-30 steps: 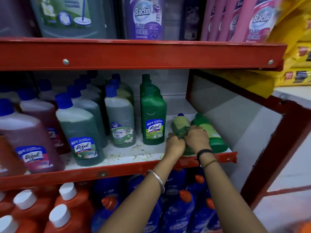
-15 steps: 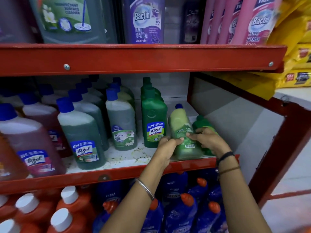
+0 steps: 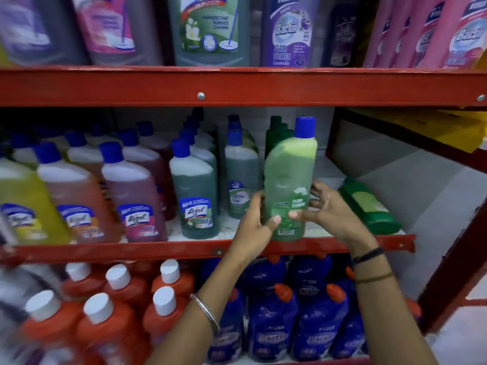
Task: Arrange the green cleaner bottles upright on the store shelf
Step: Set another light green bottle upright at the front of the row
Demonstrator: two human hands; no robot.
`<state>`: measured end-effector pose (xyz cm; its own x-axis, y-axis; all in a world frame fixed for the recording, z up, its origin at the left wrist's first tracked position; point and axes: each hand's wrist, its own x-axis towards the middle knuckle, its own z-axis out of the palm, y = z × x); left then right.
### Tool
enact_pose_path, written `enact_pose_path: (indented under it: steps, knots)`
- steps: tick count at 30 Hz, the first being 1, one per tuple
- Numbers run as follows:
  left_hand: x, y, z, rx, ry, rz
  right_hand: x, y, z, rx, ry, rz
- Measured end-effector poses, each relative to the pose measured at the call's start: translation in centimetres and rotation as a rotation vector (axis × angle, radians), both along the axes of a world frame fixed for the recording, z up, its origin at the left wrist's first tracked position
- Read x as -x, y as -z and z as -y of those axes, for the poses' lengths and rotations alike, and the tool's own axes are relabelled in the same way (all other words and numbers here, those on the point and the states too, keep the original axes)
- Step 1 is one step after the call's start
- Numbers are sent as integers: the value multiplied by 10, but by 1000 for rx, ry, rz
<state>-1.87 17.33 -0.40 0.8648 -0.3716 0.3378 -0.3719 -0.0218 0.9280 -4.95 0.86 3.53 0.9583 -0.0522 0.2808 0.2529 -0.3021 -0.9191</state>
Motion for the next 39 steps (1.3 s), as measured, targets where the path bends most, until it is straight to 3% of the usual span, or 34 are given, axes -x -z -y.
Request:
enact_pose_path:
  steps: [6, 13, 16, 20, 24, 27, 32, 39]
  knots:
    - [-23, 14, -41, -56, -250, 36, -41, 22, -57, -47, -46, 38]
    - [-35, 24, -50, -284, -259, 57, -56, 56, -70, -68, 48, 58]
    - [-31, 30, -47, -267, -304, 97, -56, 60, -64, 45, 204, 78]
    - [-11, 39, -38, -215, -372, 223, -49, 56, -63, 0, 143, 71]
    - [7, 37, -36, -180, -312, 272, -42, 50, -73, 10, 104, 47]
    - [-1, 35, -41, -125, -362, 242, -46, 46, -75, 16, 162, 88]
    - [-11, 22, -43, -182, -344, 33, -48, 39, -66, -199, -42, 6]
    - [-5, 27, -40, -188, -382, 5, -64, 45, -65, -230, -191, -6]
